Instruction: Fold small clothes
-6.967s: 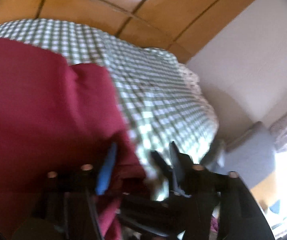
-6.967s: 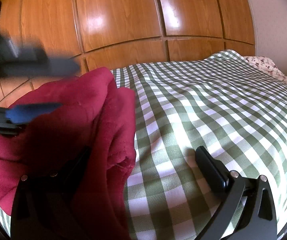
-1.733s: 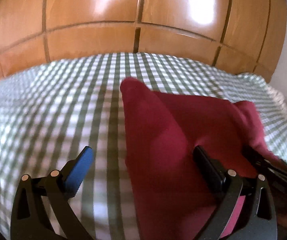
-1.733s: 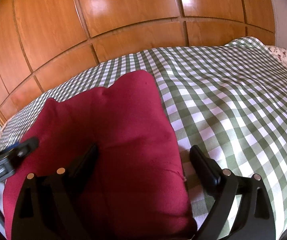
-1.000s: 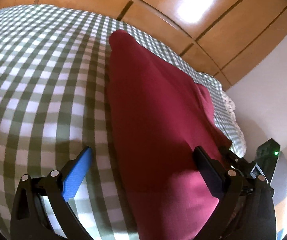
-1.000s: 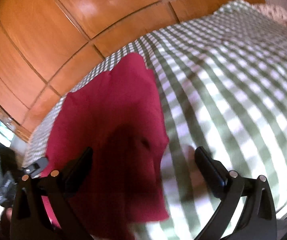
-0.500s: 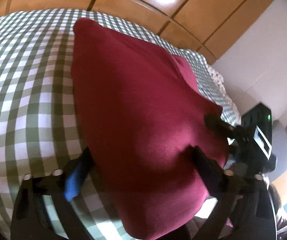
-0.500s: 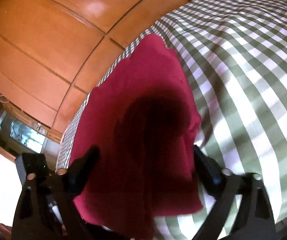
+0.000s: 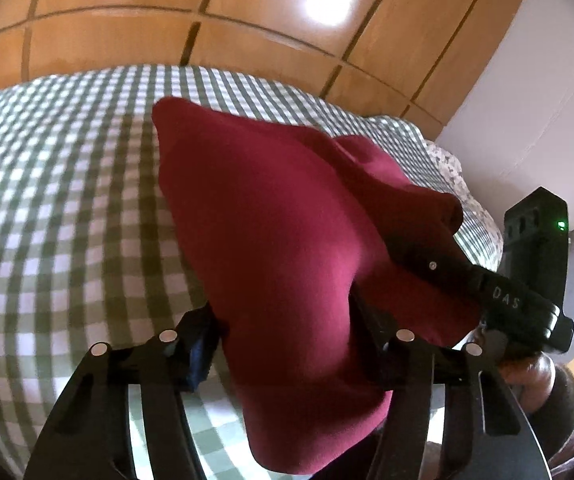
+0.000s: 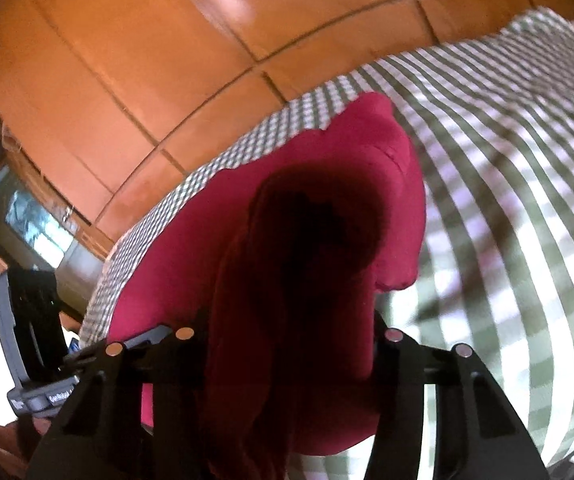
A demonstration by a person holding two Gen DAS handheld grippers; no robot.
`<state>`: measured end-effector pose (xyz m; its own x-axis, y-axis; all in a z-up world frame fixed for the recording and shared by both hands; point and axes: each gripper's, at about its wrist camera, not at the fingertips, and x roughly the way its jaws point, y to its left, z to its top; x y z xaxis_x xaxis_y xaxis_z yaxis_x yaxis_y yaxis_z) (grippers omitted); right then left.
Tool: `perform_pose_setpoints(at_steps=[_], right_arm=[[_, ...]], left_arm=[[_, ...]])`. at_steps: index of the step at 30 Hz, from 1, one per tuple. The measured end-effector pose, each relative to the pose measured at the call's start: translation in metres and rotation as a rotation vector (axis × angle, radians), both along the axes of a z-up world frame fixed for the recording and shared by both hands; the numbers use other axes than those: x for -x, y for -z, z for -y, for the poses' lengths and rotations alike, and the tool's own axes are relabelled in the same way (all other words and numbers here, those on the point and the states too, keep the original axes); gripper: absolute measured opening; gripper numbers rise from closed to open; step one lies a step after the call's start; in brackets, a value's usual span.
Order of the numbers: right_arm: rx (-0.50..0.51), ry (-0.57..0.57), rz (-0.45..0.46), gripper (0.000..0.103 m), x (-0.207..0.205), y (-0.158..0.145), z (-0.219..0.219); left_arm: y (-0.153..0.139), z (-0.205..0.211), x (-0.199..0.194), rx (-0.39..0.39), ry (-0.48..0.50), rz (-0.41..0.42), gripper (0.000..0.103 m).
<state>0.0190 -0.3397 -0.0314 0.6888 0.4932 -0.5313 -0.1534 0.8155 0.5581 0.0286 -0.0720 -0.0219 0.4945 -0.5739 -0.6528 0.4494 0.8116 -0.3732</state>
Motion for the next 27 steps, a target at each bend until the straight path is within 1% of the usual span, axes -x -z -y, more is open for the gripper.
perform_pose_setpoints(at_steps=[2, 4, 8, 14, 17, 21, 24, 27], right_arm=[[0.023, -0.018, 0.028, 0.046, -0.004, -0.004, -0.012], [0.022, -0.03, 0.042, 0.046, -0.009, -0.005, -0.022], [0.014, -0.072, 0.07, 0.046, -0.039, -0.007, -0.048], [0.039, -0.142, 0.107, 0.046, -0.088, -0.01, -0.09], [0.043, -0.168, 0.125, 0.045, -0.121, -0.011, -0.112], [0.066, -0.187, 0.169, 0.045, -0.167, -0.013, -0.138], [0.091, -0.186, 0.202, 0.045, -0.203, -0.014, -0.152], [0.144, -0.175, 0.215, 0.045, -0.233, -0.01, -0.164]], left_arm=[[-0.003, -0.009, -0.001, -0.006, -0.016, 0.018, 0.057], [-0.005, -0.016, -0.003, -0.016, -0.039, 0.039, 0.057], [-0.009, -0.034, -0.011, -0.033, -0.094, 0.075, 0.057], [-0.014, -0.064, -0.038, -0.073, -0.187, 0.115, 0.057], [-0.02, -0.077, -0.061, -0.106, -0.23, 0.16, 0.057], [-0.025, -0.09, -0.102, -0.16, -0.277, 0.241, 0.057], [-0.023, -0.096, -0.132, -0.19, -0.307, 0.278, 0.057], [-0.018, -0.1, -0.163, -0.208, -0.331, 0.282, 0.057]])
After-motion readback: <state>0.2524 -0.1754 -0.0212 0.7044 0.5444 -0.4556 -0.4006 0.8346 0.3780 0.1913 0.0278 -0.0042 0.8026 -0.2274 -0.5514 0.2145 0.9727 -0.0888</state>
